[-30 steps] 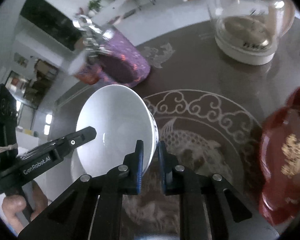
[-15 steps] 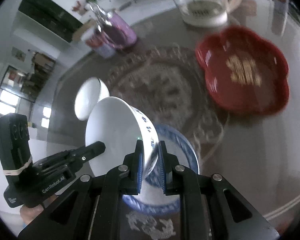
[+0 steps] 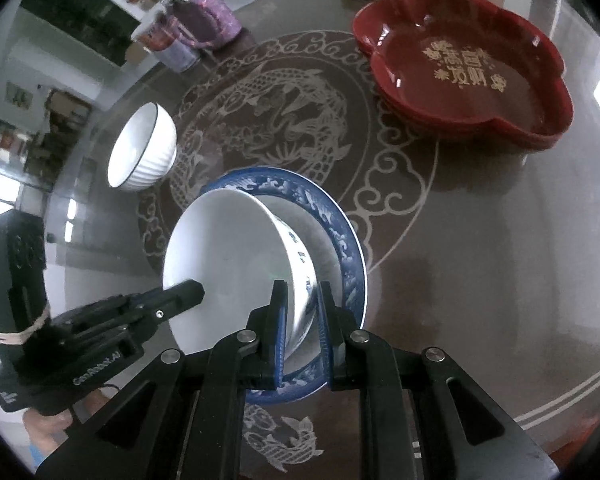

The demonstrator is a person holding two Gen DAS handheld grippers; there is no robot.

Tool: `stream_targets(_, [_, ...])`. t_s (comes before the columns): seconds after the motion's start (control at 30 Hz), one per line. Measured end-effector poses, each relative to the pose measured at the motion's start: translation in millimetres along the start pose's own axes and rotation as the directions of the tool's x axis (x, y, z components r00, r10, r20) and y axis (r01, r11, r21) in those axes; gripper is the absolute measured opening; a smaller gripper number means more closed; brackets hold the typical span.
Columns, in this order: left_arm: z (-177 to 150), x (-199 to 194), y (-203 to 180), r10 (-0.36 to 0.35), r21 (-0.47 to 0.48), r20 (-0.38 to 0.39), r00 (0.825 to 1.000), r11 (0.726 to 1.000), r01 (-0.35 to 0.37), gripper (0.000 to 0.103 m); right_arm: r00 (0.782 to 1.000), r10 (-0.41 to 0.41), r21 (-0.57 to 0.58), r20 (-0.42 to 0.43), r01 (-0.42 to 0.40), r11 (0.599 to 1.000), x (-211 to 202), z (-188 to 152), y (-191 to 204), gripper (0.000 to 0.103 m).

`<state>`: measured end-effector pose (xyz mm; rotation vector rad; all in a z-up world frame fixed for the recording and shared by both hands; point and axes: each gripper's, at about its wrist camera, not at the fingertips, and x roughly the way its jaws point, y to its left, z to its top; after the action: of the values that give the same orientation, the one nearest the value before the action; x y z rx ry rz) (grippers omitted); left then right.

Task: Organize plates and bowls
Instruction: 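Lower the white bowl into the blue-and-white bowl and open right tool, then pull both tools back from the nested bowls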

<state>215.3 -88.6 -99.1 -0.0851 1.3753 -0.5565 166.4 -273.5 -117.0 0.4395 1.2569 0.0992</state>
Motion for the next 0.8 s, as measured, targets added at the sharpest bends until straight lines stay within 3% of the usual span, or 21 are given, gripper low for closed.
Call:
stream_targets(0.2, [1.4,-11.3,-7.2,0.021,0.034,0.046,0.999,0.999,-0.022,0.018,0.997,-0.032,-0.107,0.066,0.039,0.993,-10.7,-1.6,16.4,0.047])
stream_targets(0.37, [-2.1,-43.4,-9.8,0.032,0.028,0.155,0.987,0.999,-0.036,0.059,0.988,-0.037,-0.161,0.151,0.061,0.985,-34.4,-3.8,26.2,0.052])
stream_targets(0.4, [-4.9,-52.2,-10.0,0.036,0.027,0.189,0.981,0.999,-0.042,0.063,0.984,-0.032,-0.174,0.177,0.063,0.983,-41.6,-5.4,28.6,0.054])
stream_targets(0.5, [-18.8,-80.3,-8.7,0.067,0.019,0.295,0.953,0.997,-0.076,0.078,0.963,-0.032,-0.21,0.269,0.091,0.973,-63.2,-15.0,38.0,0.059])
stream_targets(0.6, [-37.2,-100.6,-3.7,0.12,0.012,0.38,0.917,0.991,-0.135,0.079,0.94,-0.03,-0.228,0.339,0.113,0.967,-78.6,-26.1,45.7,0.064])
stream_targets(0.7, [-58.4,-110.4,3.3,0.216,-0.017,0.435,0.874,0.972,-0.232,0.084,0.915,-0.055,-0.217,0.399,0.153,0.964,-87.1,-39.2,52.5,0.068])
stream_targets(0.8, [-81.3,-112.1,13.4,0.296,-0.064,0.471,0.831,0.951,-0.303,0.087,0.871,-0.101,-0.213,0.481,0.228,0.95,-88.3,-56.6,63.6,0.071])
